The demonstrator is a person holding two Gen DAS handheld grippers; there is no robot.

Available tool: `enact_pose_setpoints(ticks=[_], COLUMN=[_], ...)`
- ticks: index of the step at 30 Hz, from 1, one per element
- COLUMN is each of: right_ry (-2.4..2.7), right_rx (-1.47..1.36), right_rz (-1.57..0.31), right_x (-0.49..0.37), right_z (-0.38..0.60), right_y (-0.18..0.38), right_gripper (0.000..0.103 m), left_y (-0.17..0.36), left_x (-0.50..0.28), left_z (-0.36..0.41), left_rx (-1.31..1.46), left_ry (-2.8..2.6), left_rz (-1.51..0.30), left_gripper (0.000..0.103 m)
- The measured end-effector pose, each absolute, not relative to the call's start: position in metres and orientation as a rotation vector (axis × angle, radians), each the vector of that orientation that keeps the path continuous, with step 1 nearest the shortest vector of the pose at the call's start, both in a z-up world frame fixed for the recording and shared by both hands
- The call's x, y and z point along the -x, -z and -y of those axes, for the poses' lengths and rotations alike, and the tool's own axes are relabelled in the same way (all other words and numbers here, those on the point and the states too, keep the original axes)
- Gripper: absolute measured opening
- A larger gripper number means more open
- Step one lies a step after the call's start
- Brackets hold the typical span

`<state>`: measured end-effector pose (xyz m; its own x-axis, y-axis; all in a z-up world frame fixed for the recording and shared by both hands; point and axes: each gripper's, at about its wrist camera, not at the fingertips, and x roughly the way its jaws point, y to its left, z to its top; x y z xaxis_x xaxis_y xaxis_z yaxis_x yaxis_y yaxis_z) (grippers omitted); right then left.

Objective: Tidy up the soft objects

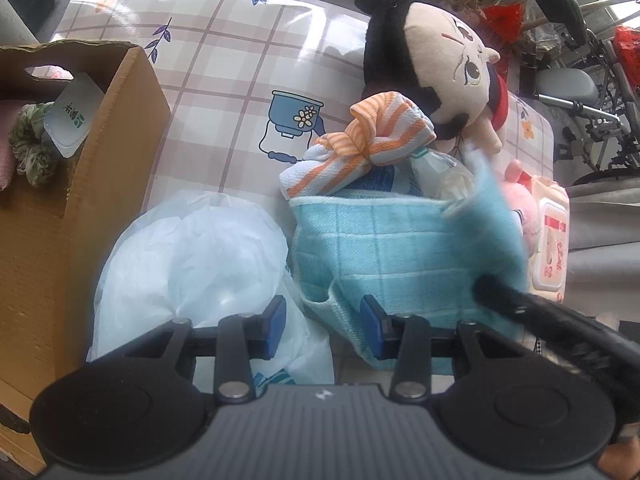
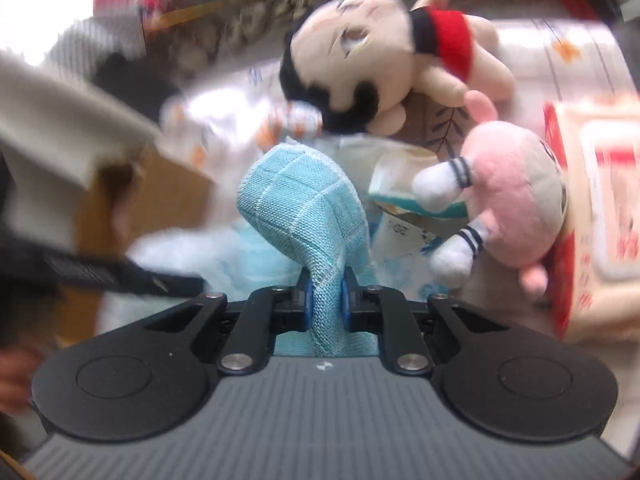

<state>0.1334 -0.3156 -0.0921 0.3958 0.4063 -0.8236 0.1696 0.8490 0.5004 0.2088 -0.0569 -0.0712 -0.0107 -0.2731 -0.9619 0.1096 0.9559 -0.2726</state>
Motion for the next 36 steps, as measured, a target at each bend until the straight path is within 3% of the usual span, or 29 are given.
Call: enact_pose_setpoints(ticks=[10, 17, 22, 27, 36], right_ry=[-0.190, -0.169, -0.129, -0.232, -0.268], right_rx=[-1.036, -0.870, -0.590, -0.532, -1.001], right_rz=[-0.965, -0.860, -0.842, -0.976, -1.253], right_x=[-0.118, -0.119, -0.125, -0.141, -0.146], right_z=[0.373, 0.374, 0.352, 0.314, 0.308], right_y=[0.051, 0.002, -0.024, 0.011, 0.135], right_gripper=[0.012, 0.012, 0.012, 0.012, 0.014], left_y=[0.053, 0.049, 0.049, 0.051, 0.058], left_x=[-0.208, -0.209, -0.210, -0.212, -0.217], left_z=[0.054, 0.049, 0.043, 0.034, 0.026], left_rx=[0.217, 0.219, 0.201, 0.192, 0.198], left_ry=[0.354, 0.343, 0.327, 0.308, 0.293], left_rz=[-1.515, -1.499, -1.491, -1.491, -1.507], left_gripper=[0.051, 0.051, 0.051, 0.051, 0.051])
